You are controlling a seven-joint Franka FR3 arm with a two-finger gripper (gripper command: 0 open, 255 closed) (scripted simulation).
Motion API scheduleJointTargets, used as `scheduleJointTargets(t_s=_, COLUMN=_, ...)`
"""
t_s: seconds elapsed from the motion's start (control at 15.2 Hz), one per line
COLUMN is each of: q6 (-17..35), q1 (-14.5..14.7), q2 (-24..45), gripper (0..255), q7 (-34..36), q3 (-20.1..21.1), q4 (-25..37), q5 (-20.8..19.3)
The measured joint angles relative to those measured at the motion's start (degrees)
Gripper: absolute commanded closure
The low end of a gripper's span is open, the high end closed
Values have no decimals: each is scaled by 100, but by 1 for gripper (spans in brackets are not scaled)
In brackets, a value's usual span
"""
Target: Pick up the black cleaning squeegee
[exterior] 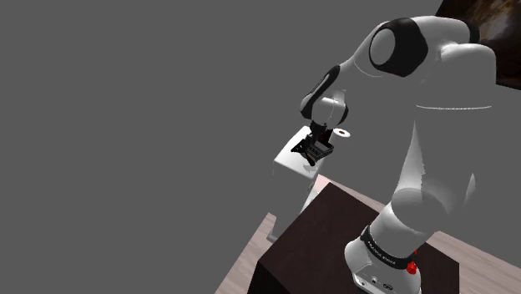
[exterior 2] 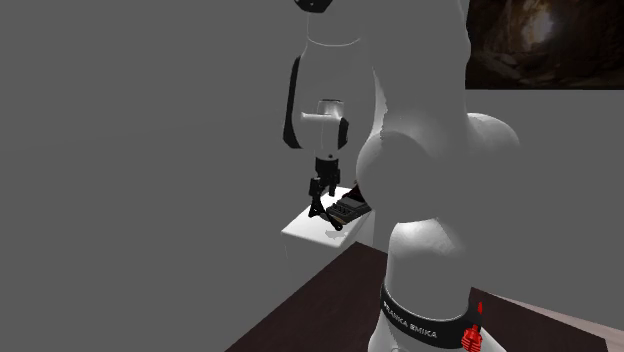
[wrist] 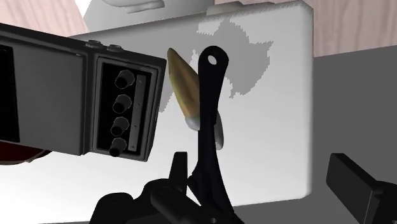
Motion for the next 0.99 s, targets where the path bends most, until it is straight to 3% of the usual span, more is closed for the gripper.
scheduleJointTargets(t_s=0.2, q6=120, q1=-407, q2=657, gripper=0, q7=-369, q3=276, q4=534, q5=310)
scheduleJointTargets(t_s=0.73, q6=458, q1=-747, q2=1305, gripper=0, q7=-654, q3=655, q4=867, q5=638)
scheduleJointTargets(t_s=0.79, q6=475, q1=-765, q2=1341, gripper=255, q7=-667, q3=676, q4=887, q5=654)
scheduleJointTargets(t_s=0.99, q6=493, q1=-786, q2=1364, gripper=255, q7=-686, q3=696, q4=905, q5=671)
